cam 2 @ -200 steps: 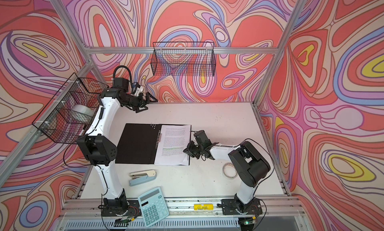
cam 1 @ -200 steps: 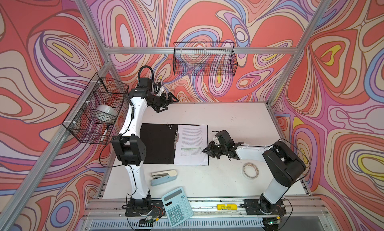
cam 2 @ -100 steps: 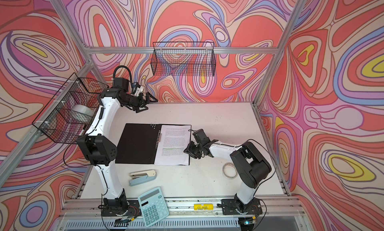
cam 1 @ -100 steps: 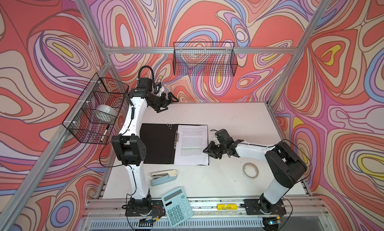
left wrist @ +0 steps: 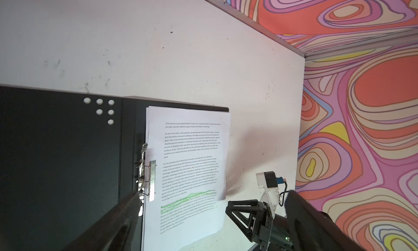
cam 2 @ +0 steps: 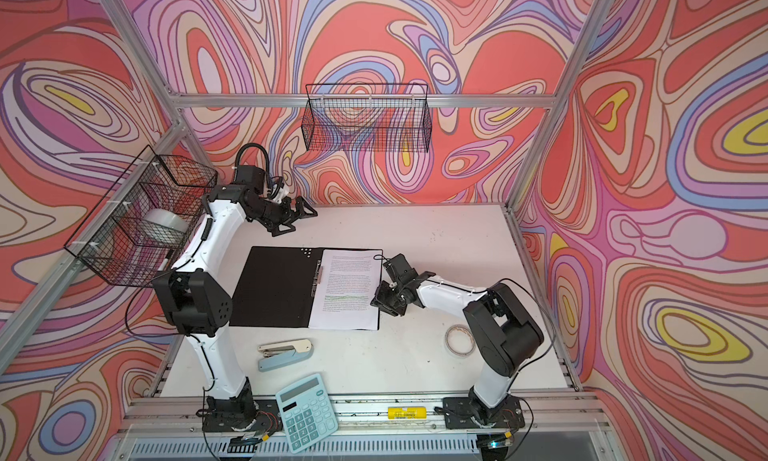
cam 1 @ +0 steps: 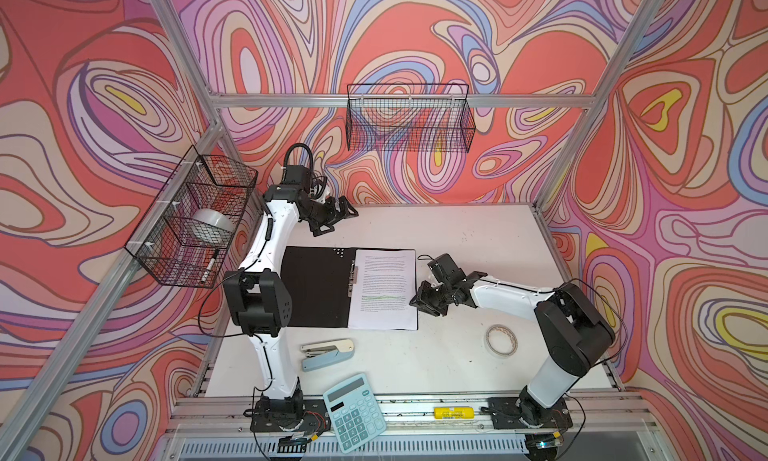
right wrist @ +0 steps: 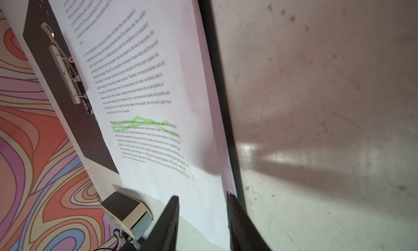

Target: Put the files into the folder

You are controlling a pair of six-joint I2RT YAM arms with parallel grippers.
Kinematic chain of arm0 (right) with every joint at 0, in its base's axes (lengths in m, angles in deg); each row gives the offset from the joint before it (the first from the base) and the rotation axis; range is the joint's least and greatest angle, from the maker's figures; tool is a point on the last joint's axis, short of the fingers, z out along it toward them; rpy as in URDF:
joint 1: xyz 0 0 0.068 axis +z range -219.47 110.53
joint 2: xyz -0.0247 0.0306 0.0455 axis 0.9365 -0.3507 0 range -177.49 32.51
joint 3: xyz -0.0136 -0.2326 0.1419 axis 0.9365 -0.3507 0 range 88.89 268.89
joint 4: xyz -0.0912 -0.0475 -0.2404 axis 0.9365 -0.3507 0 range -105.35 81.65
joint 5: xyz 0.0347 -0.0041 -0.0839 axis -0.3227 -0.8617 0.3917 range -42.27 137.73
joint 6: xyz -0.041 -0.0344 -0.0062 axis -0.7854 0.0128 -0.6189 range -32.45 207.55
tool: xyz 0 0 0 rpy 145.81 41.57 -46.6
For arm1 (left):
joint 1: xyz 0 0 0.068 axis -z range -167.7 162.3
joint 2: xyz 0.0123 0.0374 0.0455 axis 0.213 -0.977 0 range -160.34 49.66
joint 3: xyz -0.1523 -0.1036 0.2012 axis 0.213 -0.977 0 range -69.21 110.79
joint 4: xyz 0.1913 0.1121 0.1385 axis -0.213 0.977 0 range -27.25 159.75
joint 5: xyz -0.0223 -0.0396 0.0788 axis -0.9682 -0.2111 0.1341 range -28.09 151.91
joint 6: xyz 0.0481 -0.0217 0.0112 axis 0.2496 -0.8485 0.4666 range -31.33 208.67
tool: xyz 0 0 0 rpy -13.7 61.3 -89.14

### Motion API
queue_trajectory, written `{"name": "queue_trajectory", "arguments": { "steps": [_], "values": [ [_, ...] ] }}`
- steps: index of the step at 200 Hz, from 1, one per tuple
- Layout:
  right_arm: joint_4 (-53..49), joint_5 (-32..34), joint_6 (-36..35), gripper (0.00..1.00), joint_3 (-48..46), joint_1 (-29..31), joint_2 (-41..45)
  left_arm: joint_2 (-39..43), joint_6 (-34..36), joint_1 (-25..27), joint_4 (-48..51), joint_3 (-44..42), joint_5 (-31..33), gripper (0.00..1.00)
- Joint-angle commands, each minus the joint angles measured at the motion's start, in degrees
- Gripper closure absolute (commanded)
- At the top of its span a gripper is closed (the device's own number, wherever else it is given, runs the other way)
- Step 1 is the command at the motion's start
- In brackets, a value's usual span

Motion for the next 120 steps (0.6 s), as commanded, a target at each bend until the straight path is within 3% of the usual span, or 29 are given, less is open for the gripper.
{"name": "queue_trajectory", "arguments": {
  "steps": [1, 44, 120],
  "values": [
    [-3.25, 2.73, -1.76, 0.64, 1.94, 0.3, 2.28, 5.51, -5.6, 0.17, -3.83, -8.12, 2.89, 0.0],
    [-8.72, 6.78, -5.06, 0.66, 6.88, -0.13, 2.94, 10.59, -9.0, 2.61, -10.07, -25.41, 5.85, 0.0],
    [-1.67, 2.6, -4.06, 0.69, 3.46, -4.27, 3.95, 10.63, -12.0, 6.14, -15.97, -37.11, 8.84, 0.0]
  ]
}}
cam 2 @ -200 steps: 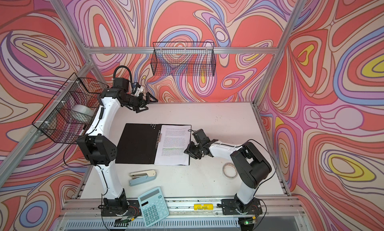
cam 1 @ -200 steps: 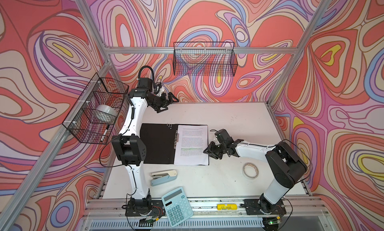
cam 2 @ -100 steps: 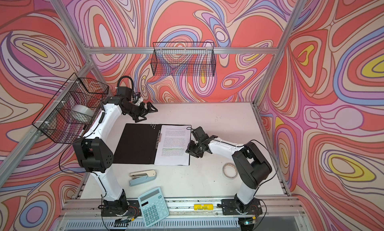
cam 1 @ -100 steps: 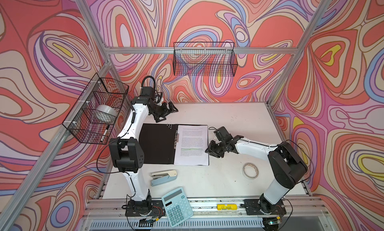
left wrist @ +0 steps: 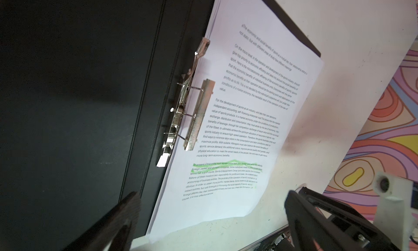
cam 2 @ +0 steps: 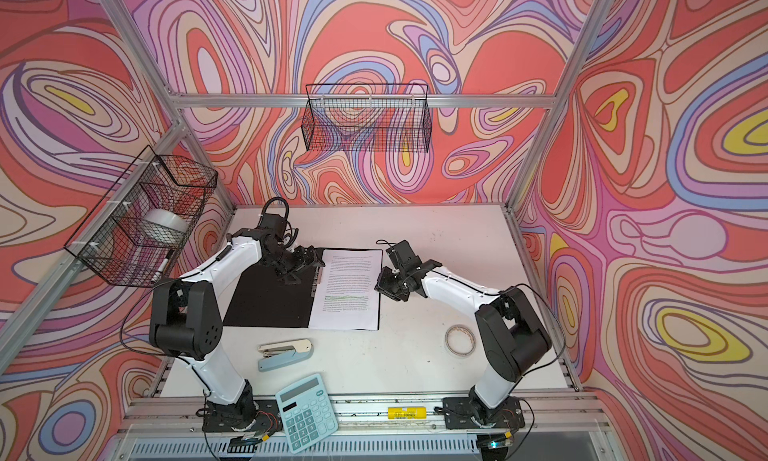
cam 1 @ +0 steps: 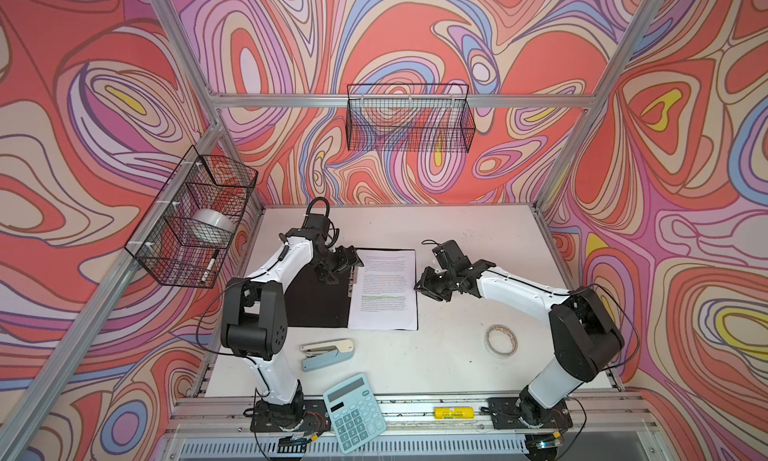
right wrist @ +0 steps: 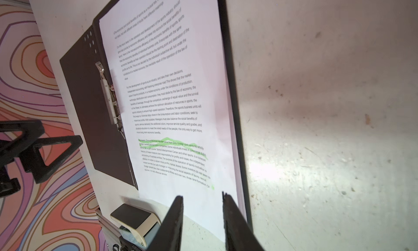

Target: Put the files into the folder

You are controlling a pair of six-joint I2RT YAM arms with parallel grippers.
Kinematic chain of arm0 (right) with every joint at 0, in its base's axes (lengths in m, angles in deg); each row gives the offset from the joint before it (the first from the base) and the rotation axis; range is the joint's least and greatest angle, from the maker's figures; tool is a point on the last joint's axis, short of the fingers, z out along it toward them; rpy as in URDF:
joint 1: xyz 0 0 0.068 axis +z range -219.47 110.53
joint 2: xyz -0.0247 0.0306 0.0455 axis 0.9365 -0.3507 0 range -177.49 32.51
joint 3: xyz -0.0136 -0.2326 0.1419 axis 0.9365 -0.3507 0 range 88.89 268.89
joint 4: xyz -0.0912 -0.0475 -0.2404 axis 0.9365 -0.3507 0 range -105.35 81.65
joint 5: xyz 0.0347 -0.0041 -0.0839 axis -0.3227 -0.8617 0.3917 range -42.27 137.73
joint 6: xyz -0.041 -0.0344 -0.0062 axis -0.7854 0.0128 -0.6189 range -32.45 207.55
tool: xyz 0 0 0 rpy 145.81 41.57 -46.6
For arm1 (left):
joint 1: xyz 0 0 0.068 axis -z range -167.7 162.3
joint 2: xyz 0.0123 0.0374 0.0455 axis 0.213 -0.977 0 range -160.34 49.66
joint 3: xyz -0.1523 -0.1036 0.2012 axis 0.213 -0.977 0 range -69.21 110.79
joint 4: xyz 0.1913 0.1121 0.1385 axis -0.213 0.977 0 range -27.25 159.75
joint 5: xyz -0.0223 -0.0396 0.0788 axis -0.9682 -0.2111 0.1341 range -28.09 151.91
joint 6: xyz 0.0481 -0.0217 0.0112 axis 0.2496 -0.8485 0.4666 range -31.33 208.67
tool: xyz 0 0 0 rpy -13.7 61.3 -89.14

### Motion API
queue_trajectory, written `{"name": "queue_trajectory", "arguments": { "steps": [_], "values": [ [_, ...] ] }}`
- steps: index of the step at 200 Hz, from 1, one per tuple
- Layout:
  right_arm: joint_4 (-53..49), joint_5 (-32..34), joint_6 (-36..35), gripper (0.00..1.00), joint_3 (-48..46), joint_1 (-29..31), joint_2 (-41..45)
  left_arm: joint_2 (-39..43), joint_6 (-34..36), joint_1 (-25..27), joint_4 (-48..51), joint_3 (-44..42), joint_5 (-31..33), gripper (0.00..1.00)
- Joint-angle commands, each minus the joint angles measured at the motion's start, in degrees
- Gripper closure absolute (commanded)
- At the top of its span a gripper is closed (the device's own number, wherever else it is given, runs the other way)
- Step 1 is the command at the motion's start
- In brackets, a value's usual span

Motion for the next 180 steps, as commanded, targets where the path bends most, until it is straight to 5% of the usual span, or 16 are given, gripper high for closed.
{"name": "queue_trajectory", "arguments": {
  "steps": [1, 180],
  "values": [
    [2.71, -1.31, -0.24, 0.69, -2.04, -1.45, 1.35, 1.17, -2.13, 0.73, -3.97, -2.38, 1.25, 0.0],
    [6.7, -5.23, -1.27, 0.72, -3.11, -6.06, -0.31, -9.18, -2.99, 5.0, -1.39, 1.5, 3.54, 0.0]
  ]
}}
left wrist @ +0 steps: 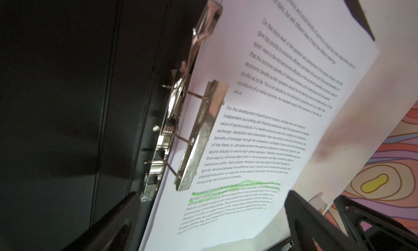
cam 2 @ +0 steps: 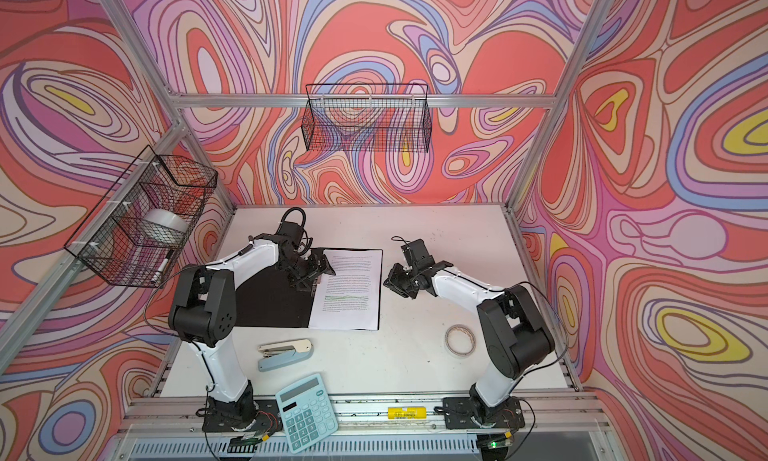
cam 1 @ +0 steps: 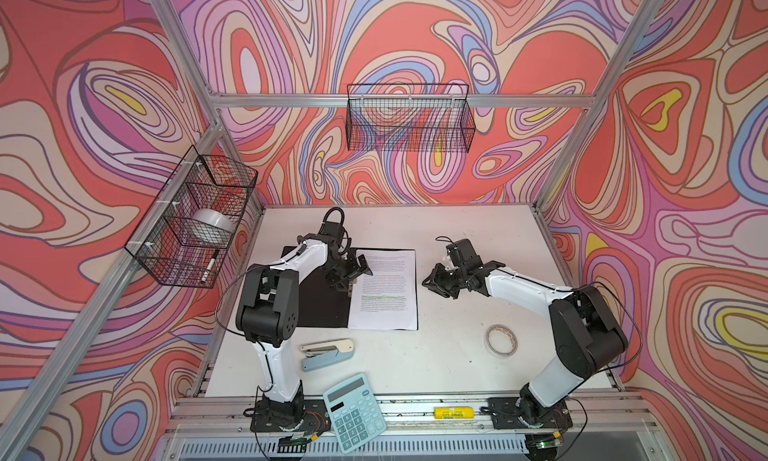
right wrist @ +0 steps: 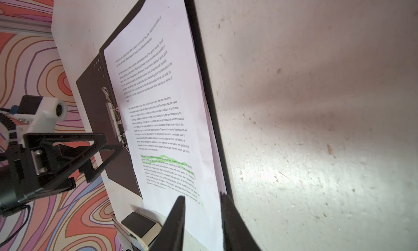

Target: Put the files into the folder

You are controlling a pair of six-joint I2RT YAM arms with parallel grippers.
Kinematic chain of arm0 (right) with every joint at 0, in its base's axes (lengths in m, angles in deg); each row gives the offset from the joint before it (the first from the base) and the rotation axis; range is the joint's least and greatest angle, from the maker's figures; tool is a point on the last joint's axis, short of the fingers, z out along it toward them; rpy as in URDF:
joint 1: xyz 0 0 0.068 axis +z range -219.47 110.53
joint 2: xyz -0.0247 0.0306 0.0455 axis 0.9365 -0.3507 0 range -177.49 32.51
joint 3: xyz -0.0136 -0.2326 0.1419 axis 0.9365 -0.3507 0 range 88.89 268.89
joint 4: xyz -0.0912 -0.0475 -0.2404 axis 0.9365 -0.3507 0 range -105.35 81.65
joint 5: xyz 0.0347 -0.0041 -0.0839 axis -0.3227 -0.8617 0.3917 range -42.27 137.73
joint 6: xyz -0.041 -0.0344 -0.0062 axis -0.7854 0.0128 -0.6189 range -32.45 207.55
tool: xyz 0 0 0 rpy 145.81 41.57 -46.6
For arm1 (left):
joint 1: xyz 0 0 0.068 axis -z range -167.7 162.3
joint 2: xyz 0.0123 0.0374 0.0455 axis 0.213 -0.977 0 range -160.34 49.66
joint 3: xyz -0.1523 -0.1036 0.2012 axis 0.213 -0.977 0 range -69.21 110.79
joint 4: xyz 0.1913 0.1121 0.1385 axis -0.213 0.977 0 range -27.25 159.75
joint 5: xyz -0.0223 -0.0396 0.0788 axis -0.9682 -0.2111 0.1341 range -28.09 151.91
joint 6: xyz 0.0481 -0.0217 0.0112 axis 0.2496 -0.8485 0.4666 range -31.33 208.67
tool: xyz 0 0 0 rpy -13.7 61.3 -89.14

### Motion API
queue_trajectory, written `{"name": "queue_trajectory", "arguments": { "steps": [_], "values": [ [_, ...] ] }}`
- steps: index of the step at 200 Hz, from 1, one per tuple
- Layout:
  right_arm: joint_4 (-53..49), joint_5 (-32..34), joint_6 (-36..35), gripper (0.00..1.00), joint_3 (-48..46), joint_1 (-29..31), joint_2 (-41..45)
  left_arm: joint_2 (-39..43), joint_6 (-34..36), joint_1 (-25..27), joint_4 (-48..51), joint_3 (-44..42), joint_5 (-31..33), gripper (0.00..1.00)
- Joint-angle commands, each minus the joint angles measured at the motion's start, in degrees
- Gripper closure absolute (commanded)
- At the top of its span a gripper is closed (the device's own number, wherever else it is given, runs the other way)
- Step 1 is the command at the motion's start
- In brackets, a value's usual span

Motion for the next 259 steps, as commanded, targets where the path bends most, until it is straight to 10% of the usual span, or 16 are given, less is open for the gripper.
{"name": "queue_trajectory", "arguments": {
  "steps": [1, 259],
  "values": [
    [0.98, -0.53, -0.83, 0.72, 0.52, -0.38, -0.26, -1.51, -0.8, 0.56, 2.11, 1.39, 2.44, 0.0],
    [-5.88, 3.94, -5.11, 0.71, 1.79, -4.39, 2.36, -19.11, 0.28, 7.2, 8.53, 25.0, -3.94, 0.0]
  ]
}}
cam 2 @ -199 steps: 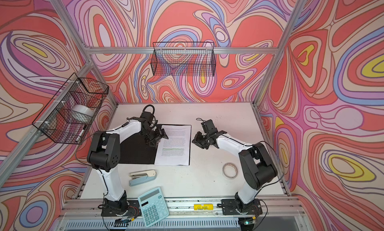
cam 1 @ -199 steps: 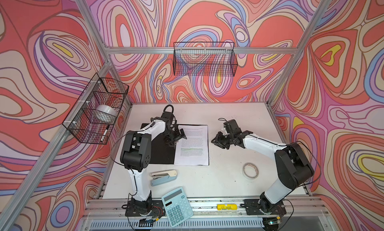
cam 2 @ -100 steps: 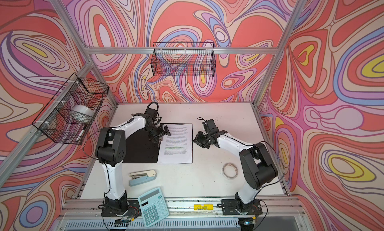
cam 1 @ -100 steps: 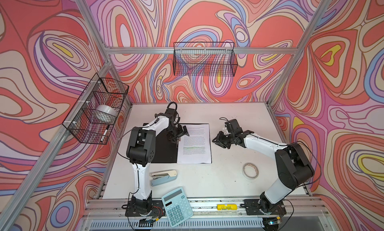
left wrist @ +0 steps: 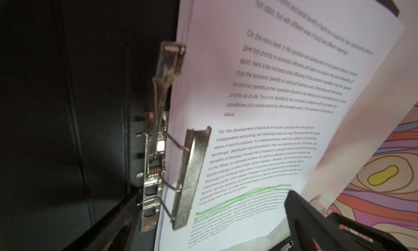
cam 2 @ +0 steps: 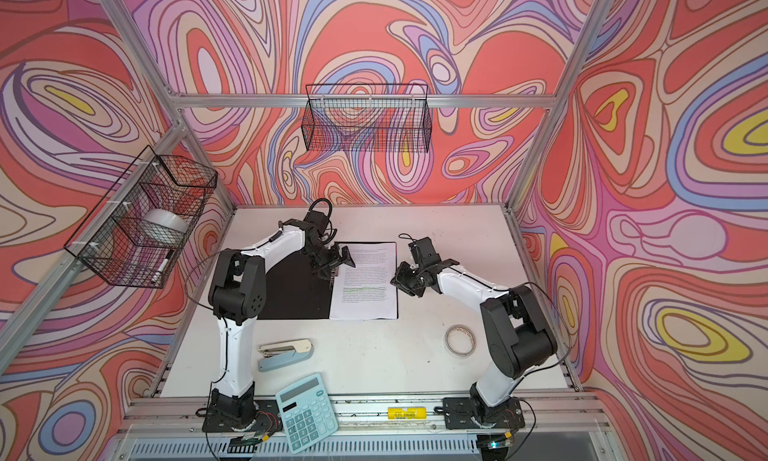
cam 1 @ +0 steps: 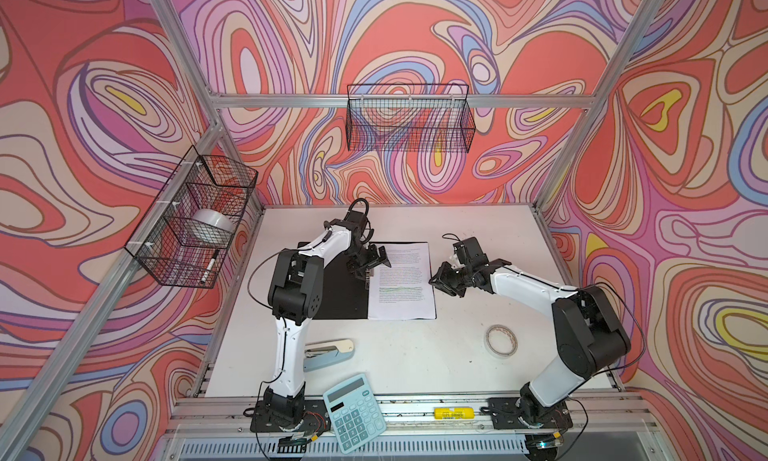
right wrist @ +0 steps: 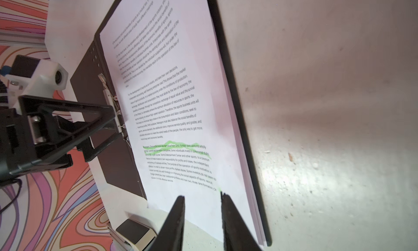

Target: Put the files into the folder

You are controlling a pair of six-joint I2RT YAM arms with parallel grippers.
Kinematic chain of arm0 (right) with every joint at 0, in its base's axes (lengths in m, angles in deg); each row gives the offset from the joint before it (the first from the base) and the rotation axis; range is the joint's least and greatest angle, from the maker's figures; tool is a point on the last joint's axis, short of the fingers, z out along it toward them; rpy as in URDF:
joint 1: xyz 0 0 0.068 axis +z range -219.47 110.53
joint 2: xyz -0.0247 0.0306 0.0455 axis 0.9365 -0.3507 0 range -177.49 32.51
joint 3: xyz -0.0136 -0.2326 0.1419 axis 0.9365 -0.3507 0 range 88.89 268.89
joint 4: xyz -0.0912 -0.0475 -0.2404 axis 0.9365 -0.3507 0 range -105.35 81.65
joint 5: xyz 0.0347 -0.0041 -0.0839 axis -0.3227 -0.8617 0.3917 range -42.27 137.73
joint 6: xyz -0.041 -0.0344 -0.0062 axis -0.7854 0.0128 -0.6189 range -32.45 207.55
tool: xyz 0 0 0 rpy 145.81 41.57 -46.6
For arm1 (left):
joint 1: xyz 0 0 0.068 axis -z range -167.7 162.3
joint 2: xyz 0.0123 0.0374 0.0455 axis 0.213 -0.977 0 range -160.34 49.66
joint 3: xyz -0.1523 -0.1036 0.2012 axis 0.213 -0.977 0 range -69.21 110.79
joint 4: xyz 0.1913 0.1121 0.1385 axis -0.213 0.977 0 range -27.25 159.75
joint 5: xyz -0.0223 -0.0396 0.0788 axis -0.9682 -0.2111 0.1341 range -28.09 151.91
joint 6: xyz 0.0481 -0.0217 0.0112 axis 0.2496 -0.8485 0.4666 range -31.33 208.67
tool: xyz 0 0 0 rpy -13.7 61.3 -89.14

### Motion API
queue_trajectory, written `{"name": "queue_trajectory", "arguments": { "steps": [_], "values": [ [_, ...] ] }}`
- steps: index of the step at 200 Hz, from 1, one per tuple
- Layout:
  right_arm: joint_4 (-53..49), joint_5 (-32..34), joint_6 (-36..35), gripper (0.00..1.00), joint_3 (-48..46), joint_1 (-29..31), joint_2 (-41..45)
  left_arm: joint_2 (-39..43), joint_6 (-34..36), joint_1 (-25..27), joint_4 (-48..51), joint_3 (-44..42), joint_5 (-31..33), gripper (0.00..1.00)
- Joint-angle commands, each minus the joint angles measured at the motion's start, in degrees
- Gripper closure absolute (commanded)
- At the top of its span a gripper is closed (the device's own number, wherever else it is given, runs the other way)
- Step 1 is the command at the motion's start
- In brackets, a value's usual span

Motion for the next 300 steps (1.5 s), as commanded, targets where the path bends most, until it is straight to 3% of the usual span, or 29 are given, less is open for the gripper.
{"name": "queue_trajectory", "arguments": {
  "steps": [1, 37, 93, 127, 168, 209, 300],
  "values": [
    [-2.95, 3.24, -2.52, 0.71, 1.68, -0.92, 1.89, -2.88, -1.0, 1.23, 1.61, 3.04, -2.0, 0.0],
    [-5.38, 4.12, -4.22, 0.72, 3.88, -1.89, 2.06, -3.69, -0.65, 2.03, 3.06, 6.16, -1.2, 0.0],
    [-9.98, 1.14, -7.15, 0.79, 2.24, -1.76, 5.9, 1.93, 2.24, 0.92, 3.7, 2.82, 1.05, 0.0],
    [-14.33, 1.17, -10.87, 0.83, 1.66, 3.57, 7.73, 5.67, 4.68, 0.04, 3.66, 2.8, 0.14, 0.0],
    [-12.97, 0.38, -11.7, 0.84, 4.01, 13.0, 1.59, 9.96, 8.18, -2.7, 3.29, 4.41, 4.02, 0.0],
    [-14.19, 1.46, -12.9, 0.84, 9.37, 19.37, -6.34, 10.18, 7.92, -7.63, 3.91, 5.13, 2.92, 0.0],
    [-14.32, -0.79, -14.62, 0.84, 16.91, 21.41, -17.18, 10.16, 6.43, -9.12, 2.96, 3.72, 1.53, 0.0]
  ]
}}
